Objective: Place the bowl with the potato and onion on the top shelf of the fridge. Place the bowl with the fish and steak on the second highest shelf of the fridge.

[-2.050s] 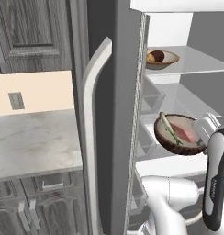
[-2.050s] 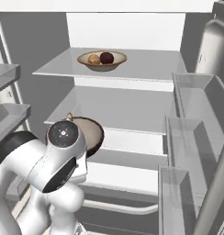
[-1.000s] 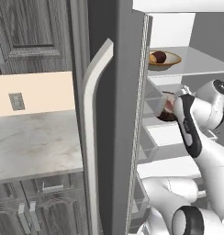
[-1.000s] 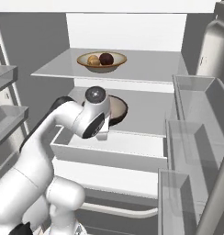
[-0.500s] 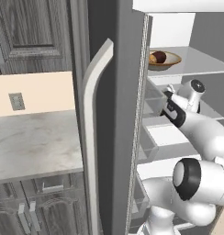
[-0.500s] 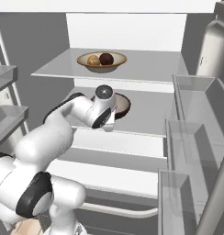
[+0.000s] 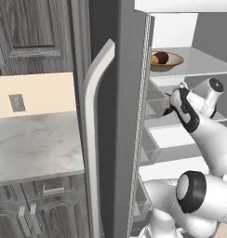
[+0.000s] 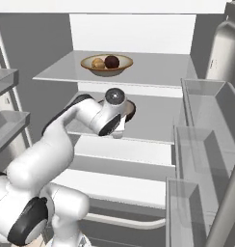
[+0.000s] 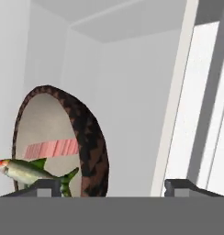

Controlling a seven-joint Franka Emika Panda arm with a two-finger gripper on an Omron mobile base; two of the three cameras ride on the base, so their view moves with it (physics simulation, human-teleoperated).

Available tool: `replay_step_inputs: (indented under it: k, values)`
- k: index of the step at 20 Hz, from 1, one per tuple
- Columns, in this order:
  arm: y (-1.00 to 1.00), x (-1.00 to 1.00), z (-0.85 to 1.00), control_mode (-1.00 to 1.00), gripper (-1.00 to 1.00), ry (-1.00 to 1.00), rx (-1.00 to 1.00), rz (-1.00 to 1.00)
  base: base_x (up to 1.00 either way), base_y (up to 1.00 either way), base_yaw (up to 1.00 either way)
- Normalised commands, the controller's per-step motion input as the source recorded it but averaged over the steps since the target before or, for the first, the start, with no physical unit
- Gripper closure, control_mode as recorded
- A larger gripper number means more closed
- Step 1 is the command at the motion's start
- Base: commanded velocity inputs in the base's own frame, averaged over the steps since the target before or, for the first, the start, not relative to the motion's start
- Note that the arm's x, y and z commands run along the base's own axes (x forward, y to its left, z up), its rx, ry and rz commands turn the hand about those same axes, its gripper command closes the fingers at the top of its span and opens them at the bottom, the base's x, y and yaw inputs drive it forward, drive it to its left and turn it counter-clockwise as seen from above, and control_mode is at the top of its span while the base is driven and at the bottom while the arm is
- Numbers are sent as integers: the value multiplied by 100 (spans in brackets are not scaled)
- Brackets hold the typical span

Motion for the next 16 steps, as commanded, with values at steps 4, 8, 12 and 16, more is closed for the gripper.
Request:
replay_step_inputs:
  k: [4,8,12,16]
  values:
    - [-33,-100,55,-100,-100,-14,0,1,0,0,0]
    - [-4,-100,38,-100,-100,-16,0,4,0,0,0]
    - [-13,-100,70,-100,-100,-23,0,12,0,0,0]
    - [3,-100,95,-100,-100,-14,-4,4,0,0,0]
